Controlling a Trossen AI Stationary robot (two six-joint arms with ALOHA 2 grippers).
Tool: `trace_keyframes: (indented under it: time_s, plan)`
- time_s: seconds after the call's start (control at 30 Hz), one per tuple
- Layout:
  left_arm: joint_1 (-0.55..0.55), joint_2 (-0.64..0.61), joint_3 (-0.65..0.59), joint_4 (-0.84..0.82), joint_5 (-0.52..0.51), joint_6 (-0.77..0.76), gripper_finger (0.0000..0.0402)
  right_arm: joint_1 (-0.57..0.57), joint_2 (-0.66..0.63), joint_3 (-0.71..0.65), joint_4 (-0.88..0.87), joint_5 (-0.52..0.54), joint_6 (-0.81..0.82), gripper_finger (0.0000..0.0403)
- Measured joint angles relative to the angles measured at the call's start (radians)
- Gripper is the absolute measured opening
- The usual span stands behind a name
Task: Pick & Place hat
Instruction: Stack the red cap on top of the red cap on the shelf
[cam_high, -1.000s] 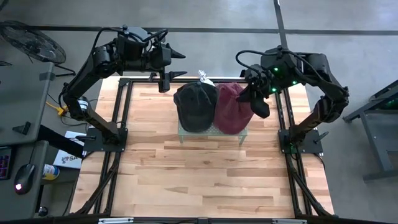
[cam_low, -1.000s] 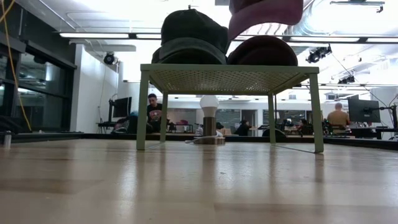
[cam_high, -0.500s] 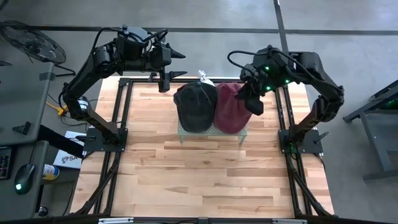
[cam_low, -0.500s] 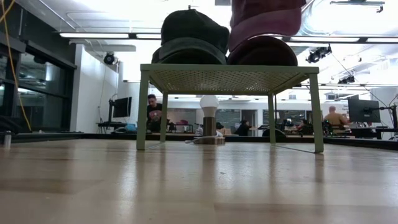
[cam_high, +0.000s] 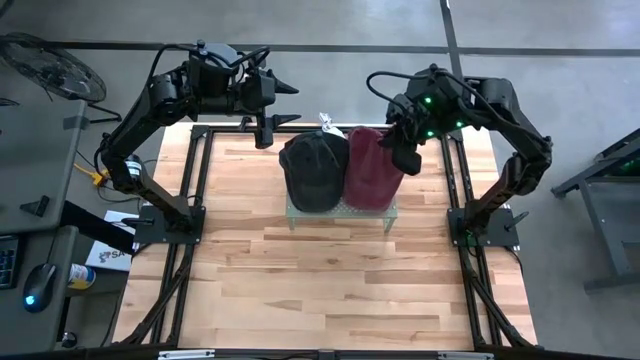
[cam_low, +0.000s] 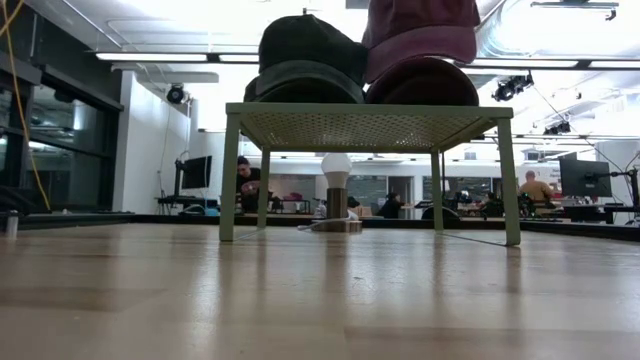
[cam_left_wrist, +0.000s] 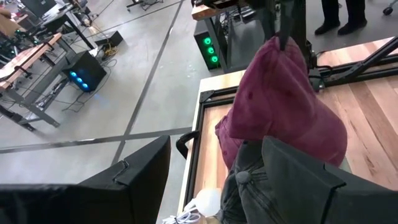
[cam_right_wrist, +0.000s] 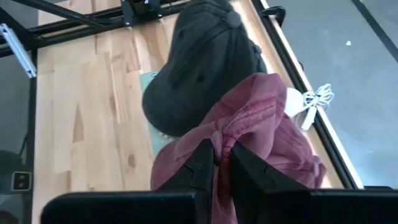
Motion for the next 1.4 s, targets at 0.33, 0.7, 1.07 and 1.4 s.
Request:
trace_keyframes:
  time_s: [0.33,0.7,1.07,1.4]
  plan:
    - [0.0,0.0,0.0,0.0,0.0,-0.007,0.0247,-0.043,0.004,0.0,-0.006,-0.007,-0.05,0.0037]
    - [0.0,0.0,0.0,0.008,0.002,-0.012,0.0247,-0.043,0.022,0.0,-0.032,0.025,-0.095,0.0094]
    - [0.0,0.0,0.0,0.017,0.042,-0.019,0.0247,-0.043,0.021,0.0,-0.031,0.032,-0.069,0.0208]
    - [0.0,0.0,0.0,0.026,0.016,-0.043,0.0247,-0.043,0.015,0.0,-0.03,0.034,-0.069,0.0243]
